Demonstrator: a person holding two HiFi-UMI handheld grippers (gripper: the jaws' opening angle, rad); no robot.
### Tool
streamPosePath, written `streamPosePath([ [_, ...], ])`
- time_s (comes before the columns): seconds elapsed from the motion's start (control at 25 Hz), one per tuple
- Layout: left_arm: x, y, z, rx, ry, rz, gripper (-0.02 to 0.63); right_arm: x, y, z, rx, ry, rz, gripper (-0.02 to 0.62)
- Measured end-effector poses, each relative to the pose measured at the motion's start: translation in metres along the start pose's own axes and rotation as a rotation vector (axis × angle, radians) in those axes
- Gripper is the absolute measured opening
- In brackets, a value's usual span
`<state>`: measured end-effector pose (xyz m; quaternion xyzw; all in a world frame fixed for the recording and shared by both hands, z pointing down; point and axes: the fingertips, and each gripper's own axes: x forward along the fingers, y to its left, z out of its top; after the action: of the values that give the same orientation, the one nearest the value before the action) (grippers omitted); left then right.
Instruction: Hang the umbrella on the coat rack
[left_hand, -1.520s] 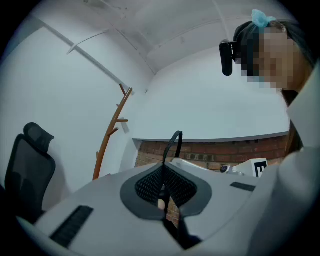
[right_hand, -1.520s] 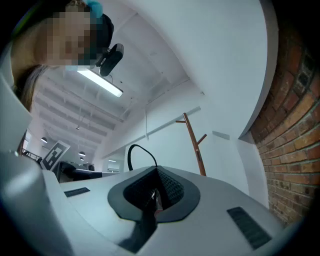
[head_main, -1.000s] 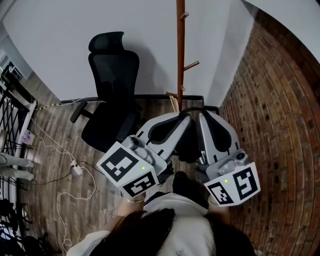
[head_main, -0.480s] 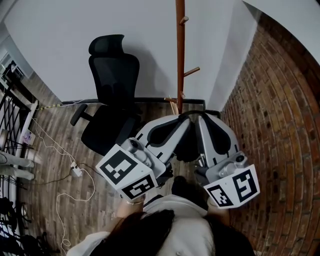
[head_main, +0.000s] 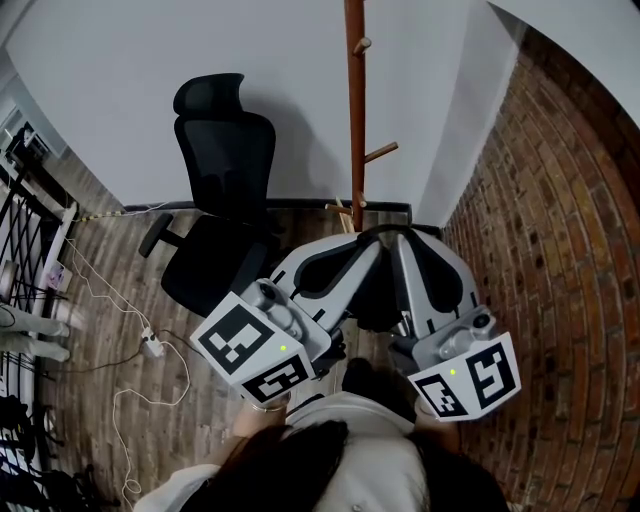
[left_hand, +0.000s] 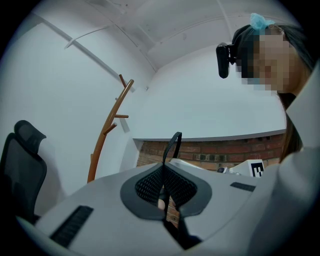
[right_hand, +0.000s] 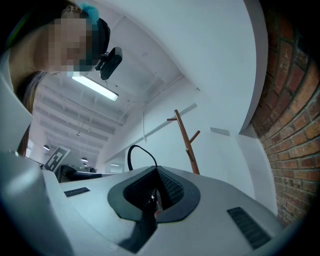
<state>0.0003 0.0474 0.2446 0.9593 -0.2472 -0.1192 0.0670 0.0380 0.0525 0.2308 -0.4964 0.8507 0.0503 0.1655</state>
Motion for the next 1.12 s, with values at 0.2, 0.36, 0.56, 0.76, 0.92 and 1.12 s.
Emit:
streamPosePath([
  [0.2, 0.008, 0.007, 0.0, 0.007, 0.001, 0.004, 0.011, 0.007, -0.009, -0.002, 0.007, -0.003, 0.006, 0.035],
  [0.36, 0.016, 0.014, -0.001, 0.01, 0.002, 0.011, 0.011, 0.014, -0.017, -0.004, 0.01, -0.002, 0.014, 0.035],
  [0.56, 0.028, 0.022, -0.002, 0.009, 0.006, 0.016, 0.011, 0.022, -0.029, -0.007, 0.01, -0.001, 0.021, 0.035],
  [0.76, 0.036, 0.026, -0.004, 0.006, 0.002, 0.022, 0.011, 0.026, -0.037, -0.008, -0.005, 0.002, 0.036, 0.035],
  [0.92, 0.045, 0.03, -0.008, 0.011, 0.004, 0.034, 0.011, 0.029, -0.046, -0.011, -0.007, 0.004, 0.049, 0.035],
  [1.12, 0.05, 0.034, -0.009, 0.008, 0.001, 0.054, 0.011, 0.031, -0.053, -0.012, 0.005, 0.003, 0.064, 0.035],
])
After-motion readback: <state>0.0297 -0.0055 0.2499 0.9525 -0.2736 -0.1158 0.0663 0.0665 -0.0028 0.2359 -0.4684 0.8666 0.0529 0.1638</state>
